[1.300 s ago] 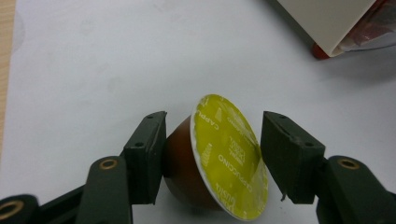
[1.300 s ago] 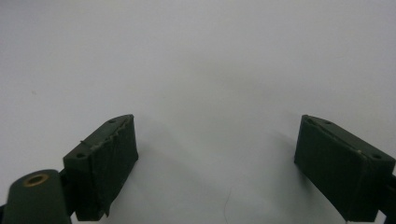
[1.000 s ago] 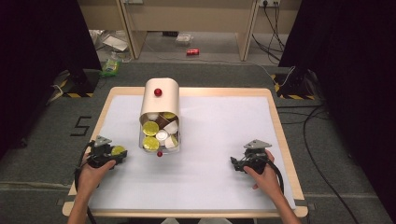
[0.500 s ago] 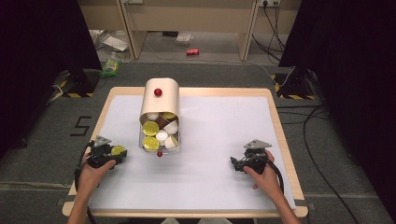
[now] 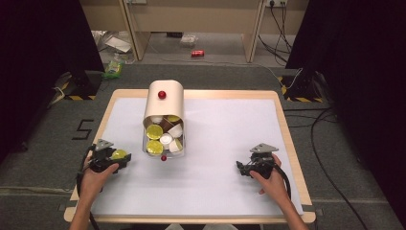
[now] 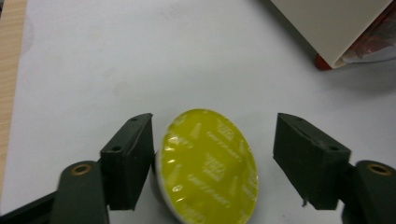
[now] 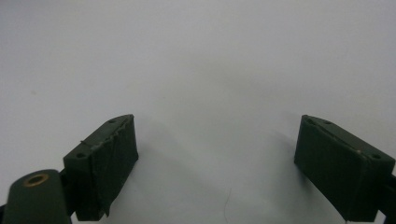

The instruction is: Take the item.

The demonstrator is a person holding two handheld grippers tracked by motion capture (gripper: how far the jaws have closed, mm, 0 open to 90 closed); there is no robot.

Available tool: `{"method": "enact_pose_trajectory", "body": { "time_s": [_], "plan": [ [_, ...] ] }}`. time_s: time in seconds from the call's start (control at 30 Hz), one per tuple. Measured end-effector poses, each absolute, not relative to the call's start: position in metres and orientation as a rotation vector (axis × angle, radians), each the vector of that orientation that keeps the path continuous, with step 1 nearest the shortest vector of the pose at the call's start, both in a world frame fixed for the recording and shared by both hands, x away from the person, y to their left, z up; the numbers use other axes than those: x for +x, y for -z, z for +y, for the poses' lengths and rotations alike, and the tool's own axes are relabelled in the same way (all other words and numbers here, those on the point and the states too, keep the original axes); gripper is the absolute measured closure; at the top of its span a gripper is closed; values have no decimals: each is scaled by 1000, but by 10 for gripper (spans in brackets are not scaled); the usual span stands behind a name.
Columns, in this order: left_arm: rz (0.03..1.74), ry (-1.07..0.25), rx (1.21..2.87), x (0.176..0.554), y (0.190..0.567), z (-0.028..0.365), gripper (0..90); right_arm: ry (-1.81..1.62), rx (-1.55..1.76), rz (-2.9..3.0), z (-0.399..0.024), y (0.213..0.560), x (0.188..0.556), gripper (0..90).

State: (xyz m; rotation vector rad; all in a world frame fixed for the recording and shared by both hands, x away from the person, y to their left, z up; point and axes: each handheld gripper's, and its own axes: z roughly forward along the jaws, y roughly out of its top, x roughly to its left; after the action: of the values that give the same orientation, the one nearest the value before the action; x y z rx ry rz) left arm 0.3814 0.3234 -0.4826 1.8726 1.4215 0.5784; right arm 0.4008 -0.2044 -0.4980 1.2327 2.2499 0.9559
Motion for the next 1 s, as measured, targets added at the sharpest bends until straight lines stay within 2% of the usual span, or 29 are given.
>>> {"method": "enact_pose_trajectory", "body": {
  "time_s": [0.2, 0.23, 1.0],
  "plan": [
    [1423, -583, 1858, 378, 475, 321, 207, -956, 1232, 2250, -204, 498, 401, 136],
    [1423, -594, 1853, 377, 473, 320, 166, -956, 1232, 2250, -204, 498, 401, 136],
    [1372, -657, 1839, 345, 446, 314, 165, -955, 1231, 2250, -204, 498, 401, 136]
  ]
}}
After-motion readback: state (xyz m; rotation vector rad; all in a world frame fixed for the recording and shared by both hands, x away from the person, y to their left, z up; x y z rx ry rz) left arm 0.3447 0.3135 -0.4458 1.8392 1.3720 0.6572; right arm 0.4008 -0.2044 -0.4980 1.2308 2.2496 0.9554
